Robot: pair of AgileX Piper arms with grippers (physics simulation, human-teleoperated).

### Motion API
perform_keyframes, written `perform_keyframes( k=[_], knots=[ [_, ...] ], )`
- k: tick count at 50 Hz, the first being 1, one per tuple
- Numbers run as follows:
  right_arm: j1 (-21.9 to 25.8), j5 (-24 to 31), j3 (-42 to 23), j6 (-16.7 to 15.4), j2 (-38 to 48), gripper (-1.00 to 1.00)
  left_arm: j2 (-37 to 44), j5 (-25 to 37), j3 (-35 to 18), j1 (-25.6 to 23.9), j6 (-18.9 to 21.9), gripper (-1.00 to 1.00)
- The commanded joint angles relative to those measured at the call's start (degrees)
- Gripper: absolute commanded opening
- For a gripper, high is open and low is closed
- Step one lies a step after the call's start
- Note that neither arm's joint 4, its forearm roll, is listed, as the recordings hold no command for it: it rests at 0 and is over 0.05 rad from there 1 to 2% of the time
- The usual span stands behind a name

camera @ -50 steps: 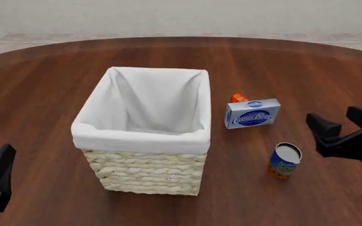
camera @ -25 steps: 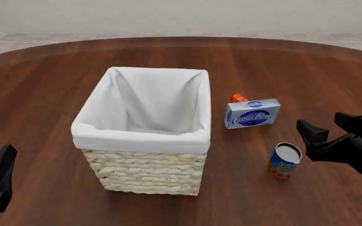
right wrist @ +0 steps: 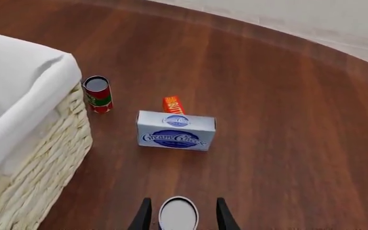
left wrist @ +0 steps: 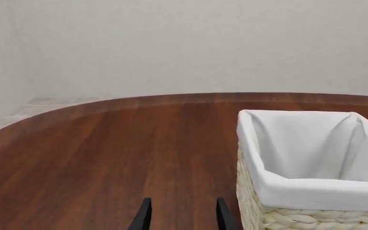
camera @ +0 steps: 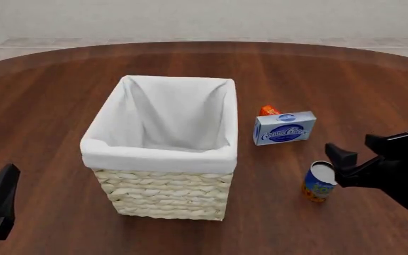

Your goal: Pick up the alphabet soup and put it in the basket.

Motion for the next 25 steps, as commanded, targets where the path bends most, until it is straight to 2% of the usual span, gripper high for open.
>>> perform_keyframes(
  k=[1, 25],
  knots=[
    [0.42, -2.01, 0.58, -0.06, 2.49, 1.00, 0.04, -0.15, 0.15, -0.11, -0.02, 1.00],
    [1.07, -7.95, 0.86, -0.46, 10.02, 1.00, -0.09, -0.01, 0.22, -0.76, 0.31, 1.00]
  ],
)
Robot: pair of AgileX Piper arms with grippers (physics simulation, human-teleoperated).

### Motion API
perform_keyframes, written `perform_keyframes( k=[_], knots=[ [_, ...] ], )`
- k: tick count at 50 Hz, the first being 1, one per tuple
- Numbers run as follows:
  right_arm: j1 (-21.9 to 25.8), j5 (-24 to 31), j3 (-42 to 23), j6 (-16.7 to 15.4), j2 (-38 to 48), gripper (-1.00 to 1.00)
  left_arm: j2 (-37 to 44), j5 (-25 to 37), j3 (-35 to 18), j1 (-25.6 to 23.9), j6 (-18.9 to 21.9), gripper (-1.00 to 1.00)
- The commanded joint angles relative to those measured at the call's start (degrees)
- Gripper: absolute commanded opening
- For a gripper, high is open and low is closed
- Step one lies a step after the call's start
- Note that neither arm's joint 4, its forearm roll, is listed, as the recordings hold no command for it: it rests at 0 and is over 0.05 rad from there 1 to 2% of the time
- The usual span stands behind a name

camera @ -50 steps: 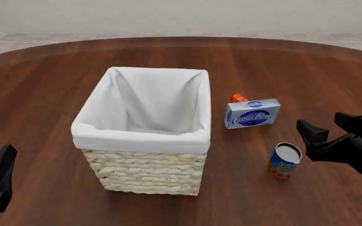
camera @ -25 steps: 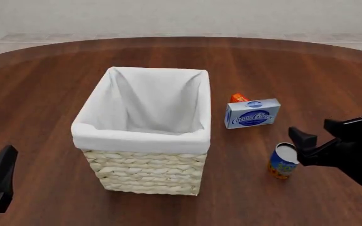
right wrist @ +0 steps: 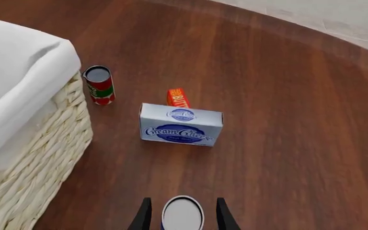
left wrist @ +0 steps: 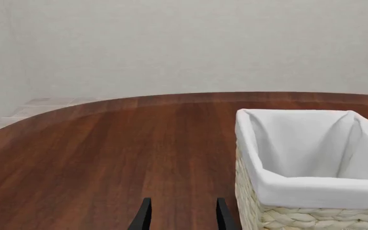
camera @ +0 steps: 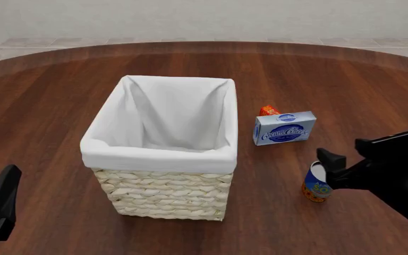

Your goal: Pick up the alphabet soup and put it in the basket.

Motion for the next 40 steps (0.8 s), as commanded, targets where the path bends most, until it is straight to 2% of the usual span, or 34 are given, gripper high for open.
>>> perform_keyframes(
  k=[1, 40],
  knots=[
    [0.19, -3.09, 0.01, -0.22, 3.93, 1.00, -0.01, 0.01, 0.09, -0.20, 0.18, 1.00],
    [-0.42, -9.17, 2.52, 0.22, 10.10, 1.00, -0.18, 0.10, 0.09, 0.02, 0.04, 1.00]
  ],
)
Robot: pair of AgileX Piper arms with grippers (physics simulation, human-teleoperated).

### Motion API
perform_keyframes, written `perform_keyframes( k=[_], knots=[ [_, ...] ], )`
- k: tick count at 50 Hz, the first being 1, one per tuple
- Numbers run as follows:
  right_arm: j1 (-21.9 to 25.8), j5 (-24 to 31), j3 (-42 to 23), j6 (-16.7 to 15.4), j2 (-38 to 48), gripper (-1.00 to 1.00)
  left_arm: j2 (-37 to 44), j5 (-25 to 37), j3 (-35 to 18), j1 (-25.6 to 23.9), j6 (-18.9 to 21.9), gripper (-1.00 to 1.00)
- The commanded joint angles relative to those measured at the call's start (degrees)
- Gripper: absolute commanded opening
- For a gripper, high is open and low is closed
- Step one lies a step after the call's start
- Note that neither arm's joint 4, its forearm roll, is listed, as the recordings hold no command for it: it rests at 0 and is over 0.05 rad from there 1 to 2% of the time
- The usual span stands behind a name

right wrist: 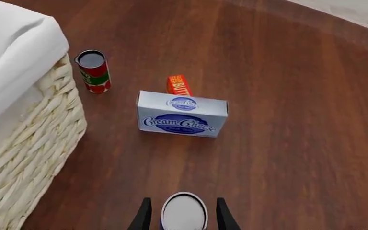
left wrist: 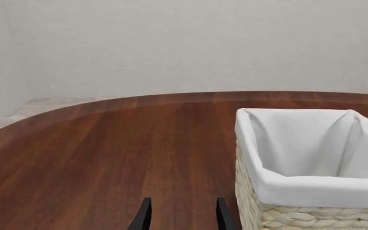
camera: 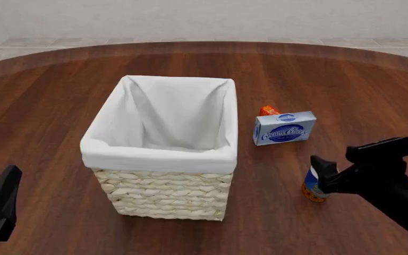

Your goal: Pick up the alphabet soup and put it in the basket.

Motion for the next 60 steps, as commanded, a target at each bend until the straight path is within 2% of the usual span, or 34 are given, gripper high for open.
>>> perform_keyframes(
  k=[1, 60],
  knots=[
    [-0.21, -1.49, 1.07, 0.28, 1.16, 1.00, -0.07, 0.02, -0.04, 0.04, -0.06, 1.00],
    [-0.83, -11.94, 1.56, 0.38, 14.50, 1.00, -0.09, 0.18, 0.17, 0.35, -0.28, 1.00]
  ],
)
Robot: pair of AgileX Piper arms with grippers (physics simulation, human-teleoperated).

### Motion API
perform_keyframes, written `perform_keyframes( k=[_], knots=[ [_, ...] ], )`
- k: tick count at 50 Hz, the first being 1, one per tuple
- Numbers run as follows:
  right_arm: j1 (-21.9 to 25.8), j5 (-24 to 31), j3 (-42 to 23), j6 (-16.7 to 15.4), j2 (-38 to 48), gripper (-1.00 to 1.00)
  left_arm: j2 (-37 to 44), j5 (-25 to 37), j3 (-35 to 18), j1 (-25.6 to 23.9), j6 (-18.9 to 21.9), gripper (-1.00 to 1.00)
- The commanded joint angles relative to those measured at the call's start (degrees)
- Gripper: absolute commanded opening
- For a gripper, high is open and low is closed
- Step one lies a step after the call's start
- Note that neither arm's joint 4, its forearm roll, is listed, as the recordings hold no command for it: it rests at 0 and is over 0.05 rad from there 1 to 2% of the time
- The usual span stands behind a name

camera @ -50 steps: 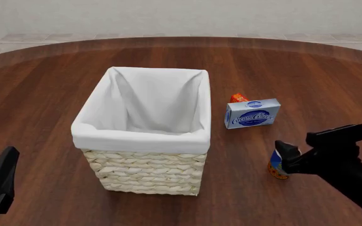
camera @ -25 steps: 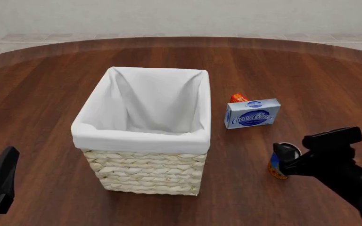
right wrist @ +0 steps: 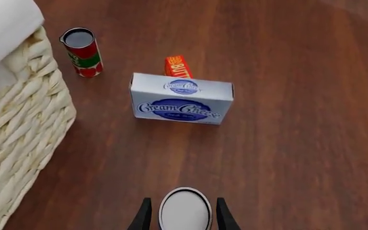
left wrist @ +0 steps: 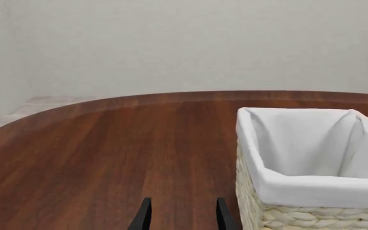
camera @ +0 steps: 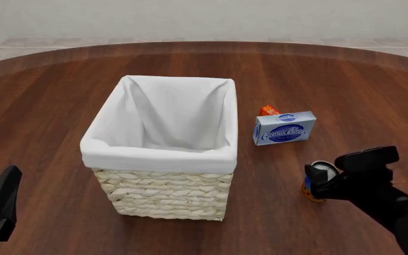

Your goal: Pick up the alphabet soup and put it in the basket.

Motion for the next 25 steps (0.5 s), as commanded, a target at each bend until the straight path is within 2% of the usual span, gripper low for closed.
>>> perform_keyframes(
  k=[1, 25],
  knots=[
    [-0.28, -2.02, 0.30, -0.26, 2.38, 1.00, -0.02, 0.00, 0.02, 0.06, -0.08, 1.00],
    [-0.74, -4.32, 0.81, -0.46, 5.39, 1.00, -0.04, -0.01, -0.01, -0.18, -0.03, 1.00]
  ],
)
